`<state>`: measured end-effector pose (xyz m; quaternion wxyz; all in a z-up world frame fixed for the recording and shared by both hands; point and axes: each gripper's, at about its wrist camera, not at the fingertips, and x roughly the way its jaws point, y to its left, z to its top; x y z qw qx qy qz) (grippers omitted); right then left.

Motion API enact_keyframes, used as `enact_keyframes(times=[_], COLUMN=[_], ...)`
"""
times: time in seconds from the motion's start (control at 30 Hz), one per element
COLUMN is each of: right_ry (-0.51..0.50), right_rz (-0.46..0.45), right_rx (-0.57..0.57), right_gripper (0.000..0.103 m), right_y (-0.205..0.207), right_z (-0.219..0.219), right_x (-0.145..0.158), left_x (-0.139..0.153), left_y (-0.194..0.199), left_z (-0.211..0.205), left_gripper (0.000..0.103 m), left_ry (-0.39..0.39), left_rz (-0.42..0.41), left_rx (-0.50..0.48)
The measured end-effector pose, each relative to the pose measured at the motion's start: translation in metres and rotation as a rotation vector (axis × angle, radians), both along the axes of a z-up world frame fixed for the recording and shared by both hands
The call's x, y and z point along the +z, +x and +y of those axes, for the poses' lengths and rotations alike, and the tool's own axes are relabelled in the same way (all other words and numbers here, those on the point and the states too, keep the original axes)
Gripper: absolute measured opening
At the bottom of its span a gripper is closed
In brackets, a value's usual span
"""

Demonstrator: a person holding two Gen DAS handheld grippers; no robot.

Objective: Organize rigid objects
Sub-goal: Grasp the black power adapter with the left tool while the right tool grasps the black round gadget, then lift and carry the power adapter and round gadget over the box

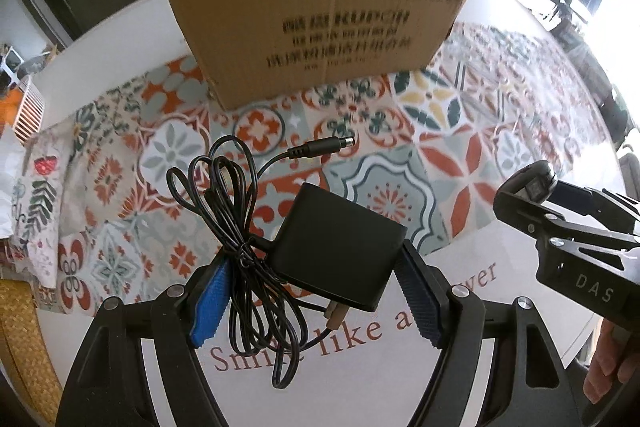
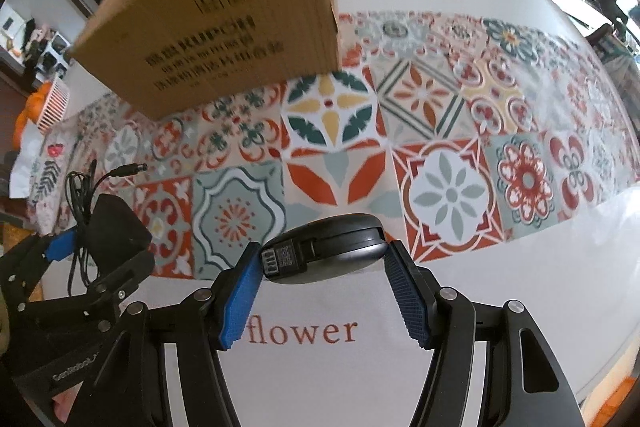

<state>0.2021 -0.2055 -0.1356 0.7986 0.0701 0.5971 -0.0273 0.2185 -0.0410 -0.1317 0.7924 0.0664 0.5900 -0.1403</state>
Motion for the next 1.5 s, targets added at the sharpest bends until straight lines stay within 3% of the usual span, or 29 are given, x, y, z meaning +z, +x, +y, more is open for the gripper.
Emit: enact_keyframes(times=[0.77, 1.5], right_ry=[0.024, 0.031], right_rz=[-0.267, -0.413], right_rx=[0.045, 0.078], right_gripper=[0.063, 0.063], right_y=[0.013, 0.052], right_z=[0.019, 0.021], right_x=[0.09, 0.147], left_x=[0.097, 0.151], left_y=[0.014, 0.05], left_z=[0.012, 0.013], left_gripper=[0.076, 0.076], left_ry=[-0.076, -0.108], left_rz=[-0.25, -0.355], left_rx=[0.04, 0.058])
